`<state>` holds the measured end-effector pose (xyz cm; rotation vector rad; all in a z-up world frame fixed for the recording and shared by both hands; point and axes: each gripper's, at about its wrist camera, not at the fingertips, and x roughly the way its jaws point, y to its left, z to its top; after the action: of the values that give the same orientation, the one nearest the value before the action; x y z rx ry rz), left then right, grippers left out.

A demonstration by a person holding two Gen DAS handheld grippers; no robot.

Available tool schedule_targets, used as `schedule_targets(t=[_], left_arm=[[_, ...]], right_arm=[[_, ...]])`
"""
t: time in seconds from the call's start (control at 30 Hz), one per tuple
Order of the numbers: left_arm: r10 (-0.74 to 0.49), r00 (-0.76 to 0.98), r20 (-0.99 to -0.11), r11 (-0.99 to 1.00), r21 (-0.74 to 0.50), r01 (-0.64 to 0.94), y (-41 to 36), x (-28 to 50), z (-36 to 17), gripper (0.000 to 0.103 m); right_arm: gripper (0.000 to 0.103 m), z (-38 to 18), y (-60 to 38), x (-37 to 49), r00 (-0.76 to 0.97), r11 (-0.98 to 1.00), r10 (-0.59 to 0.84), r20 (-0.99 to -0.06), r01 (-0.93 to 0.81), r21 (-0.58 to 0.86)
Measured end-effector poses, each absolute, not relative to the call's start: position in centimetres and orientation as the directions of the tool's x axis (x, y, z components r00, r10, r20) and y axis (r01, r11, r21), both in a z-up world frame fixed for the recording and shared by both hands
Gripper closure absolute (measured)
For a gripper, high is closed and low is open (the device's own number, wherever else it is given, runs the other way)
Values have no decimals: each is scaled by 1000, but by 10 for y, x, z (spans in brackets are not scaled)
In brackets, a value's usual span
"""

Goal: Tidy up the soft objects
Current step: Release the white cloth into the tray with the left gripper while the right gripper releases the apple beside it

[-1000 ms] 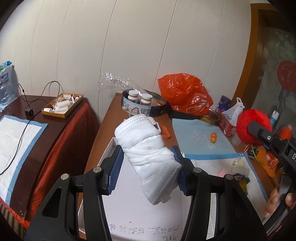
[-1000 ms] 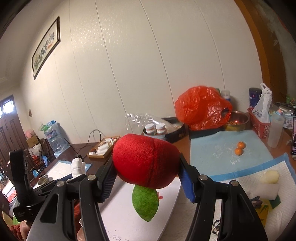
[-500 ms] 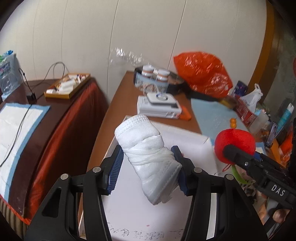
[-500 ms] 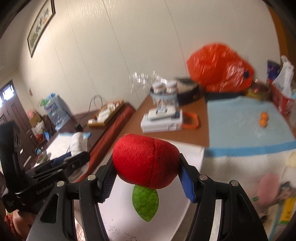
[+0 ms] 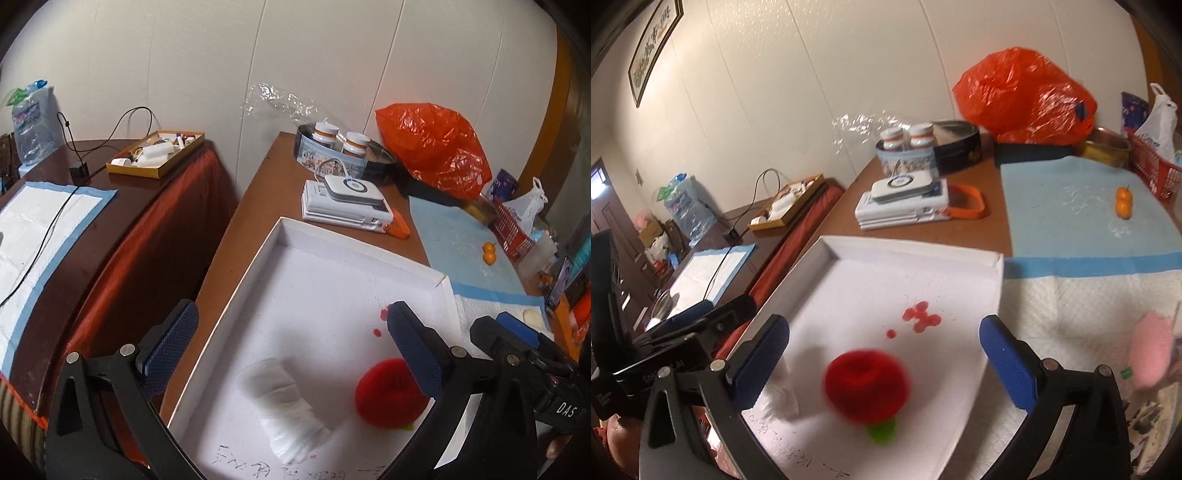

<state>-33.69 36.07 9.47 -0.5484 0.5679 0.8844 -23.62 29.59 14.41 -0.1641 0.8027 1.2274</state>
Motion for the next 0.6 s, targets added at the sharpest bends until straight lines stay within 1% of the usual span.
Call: schedule_targets(t=[0.07, 0.13, 0.23, 0.3, 0.33, 0.4, 0.47, 0.6], left_arm=[[550, 526, -649, 515, -233, -825, 357, -341, 100, 0], [529, 574, -625, 517, -299, -802, 353, -347, 106, 0], [509, 657, -556, 514, -415, -750, 345, -360, 116, 0], [514, 678, -526, 501, -458, -734, 340, -365, 124, 0], [509, 680, -528, 493, -468, -733, 337, -367, 128, 0], [503, 675, -539, 495, -461, -737, 332, -365, 133, 0], [522, 662, -538, 504, -431, -748, 322, -365, 138, 0], [536, 650, -539, 542, -371, -754, 302, -360, 143, 0]], right_arm=[[0, 149, 289, -234, 113, 367, 784, -611, -877, 309], [0, 152, 286, -234, 120, 372, 790, -601, -873, 315], [0, 158, 282, -235, 131, 372, 804, -580, -872, 319], [0, 165, 275, -237, 144, 372, 818, -557, -872, 320], [0, 169, 271, -238, 150, 370, 825, -545, -872, 320], [0, 175, 263, -238, 162, 368, 837, -523, -873, 320], [0, 180, 255, -237, 172, 370, 846, -505, -871, 324], [0, 182, 243, -235, 170, 371, 854, -492, -862, 346]])
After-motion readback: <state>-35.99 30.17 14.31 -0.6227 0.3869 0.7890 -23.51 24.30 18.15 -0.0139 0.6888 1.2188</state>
